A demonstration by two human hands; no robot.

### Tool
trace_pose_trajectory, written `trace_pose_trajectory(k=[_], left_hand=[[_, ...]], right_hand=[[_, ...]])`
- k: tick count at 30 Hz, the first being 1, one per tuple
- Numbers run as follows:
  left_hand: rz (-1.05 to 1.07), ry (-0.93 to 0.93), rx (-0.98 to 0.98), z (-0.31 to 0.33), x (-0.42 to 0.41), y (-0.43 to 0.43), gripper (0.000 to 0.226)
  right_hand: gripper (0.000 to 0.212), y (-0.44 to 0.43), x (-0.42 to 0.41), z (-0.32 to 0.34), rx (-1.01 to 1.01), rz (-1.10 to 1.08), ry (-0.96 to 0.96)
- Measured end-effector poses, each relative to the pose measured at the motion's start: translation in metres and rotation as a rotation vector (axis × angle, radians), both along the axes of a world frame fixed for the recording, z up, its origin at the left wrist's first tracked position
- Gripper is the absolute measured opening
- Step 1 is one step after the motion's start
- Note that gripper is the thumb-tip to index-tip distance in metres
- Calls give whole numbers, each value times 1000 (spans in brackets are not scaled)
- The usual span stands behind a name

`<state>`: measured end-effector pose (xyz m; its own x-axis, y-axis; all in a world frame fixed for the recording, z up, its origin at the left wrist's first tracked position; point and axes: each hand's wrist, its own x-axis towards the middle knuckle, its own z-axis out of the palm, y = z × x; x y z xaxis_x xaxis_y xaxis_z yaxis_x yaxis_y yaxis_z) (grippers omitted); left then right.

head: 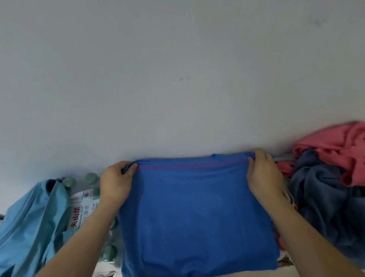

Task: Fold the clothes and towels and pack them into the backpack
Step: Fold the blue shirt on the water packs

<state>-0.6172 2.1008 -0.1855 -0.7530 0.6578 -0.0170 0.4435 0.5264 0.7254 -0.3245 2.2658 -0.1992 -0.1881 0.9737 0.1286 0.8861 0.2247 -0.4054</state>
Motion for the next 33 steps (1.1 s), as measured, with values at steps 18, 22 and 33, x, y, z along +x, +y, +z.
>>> trace_pose_trajectory(k=[18,22,33], left_hand=[[-77,414,-226,-6,7,7,22],[-393,726,144,4,55,3,25],[-930,635,-222,-49,187,23,77]], right_hand=[[31,-8,0,8,198,95,21],[46,-53,6,8,163,283,-47],[76,-36,33,-20,-109,394,-343]])
